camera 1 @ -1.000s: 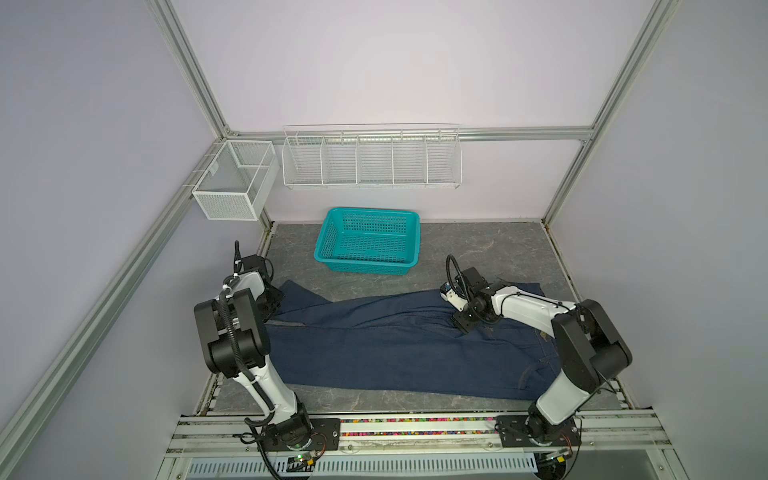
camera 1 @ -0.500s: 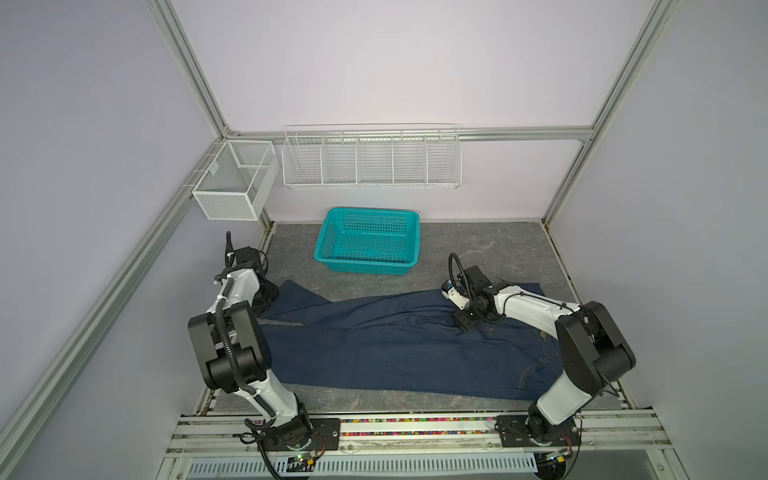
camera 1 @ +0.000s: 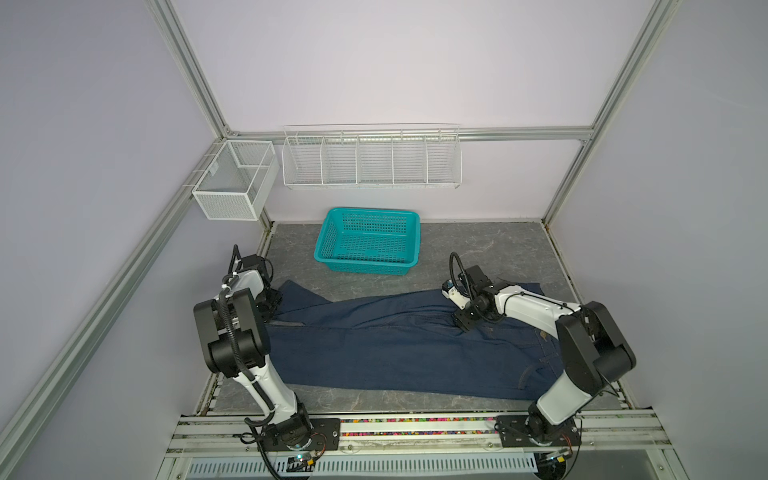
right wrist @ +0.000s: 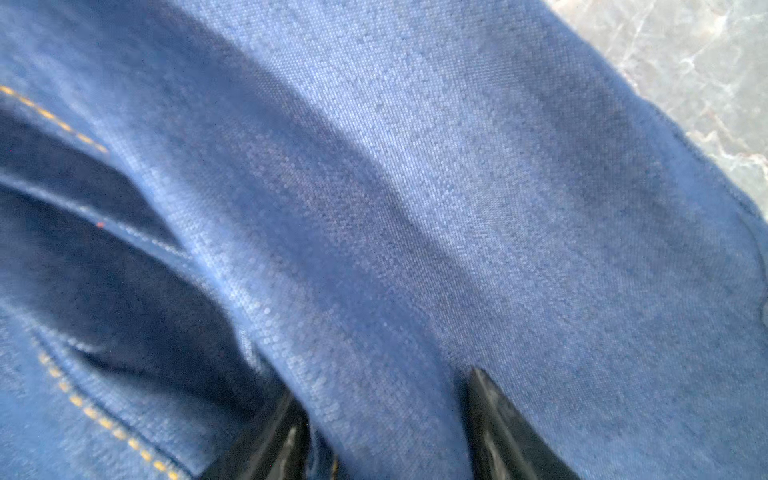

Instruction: Fold and stack the trousers

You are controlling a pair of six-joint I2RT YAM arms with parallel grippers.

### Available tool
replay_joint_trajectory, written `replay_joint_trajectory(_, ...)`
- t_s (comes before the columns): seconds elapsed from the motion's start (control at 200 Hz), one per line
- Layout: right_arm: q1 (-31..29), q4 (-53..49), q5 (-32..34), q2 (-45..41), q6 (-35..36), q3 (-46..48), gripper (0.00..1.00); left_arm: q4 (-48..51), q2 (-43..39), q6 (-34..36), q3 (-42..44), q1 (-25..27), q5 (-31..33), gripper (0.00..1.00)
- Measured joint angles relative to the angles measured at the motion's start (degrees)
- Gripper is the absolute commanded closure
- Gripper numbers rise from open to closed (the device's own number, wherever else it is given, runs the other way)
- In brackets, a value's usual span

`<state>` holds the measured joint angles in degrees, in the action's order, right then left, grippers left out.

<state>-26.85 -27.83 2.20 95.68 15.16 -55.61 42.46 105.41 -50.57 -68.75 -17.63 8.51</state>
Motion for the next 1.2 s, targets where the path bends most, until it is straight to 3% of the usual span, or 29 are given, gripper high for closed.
replay_joint_trajectory(0.255,0.2,-0.2,-0.2,0.0,0.0,-0.4,0.37,-0.8,1.1,-0.5,0.0,0.0,-0.4,1.0)
replay_joint_trajectory(0.545,0.3,-0.2,-0.1,0.0,-0.2,-0.4,0.37,0.8,-0.5,0.8,-0.2,0.0,0.4,1.0)
replay_joint_trajectory(0.93,0.6,-0.2,-0.1,0.0,-0.2,-0.4,0.37,10.5,-21.8,1.6,-0.2,1.2,5.5,1.0)
replay_joint_trajectory(1.199,0.8,0.2,-0.1,-0.3,-0.2,-0.4,0.37,13.9,-28.2,4.5,-2.0,4.0,7.3,1.0)
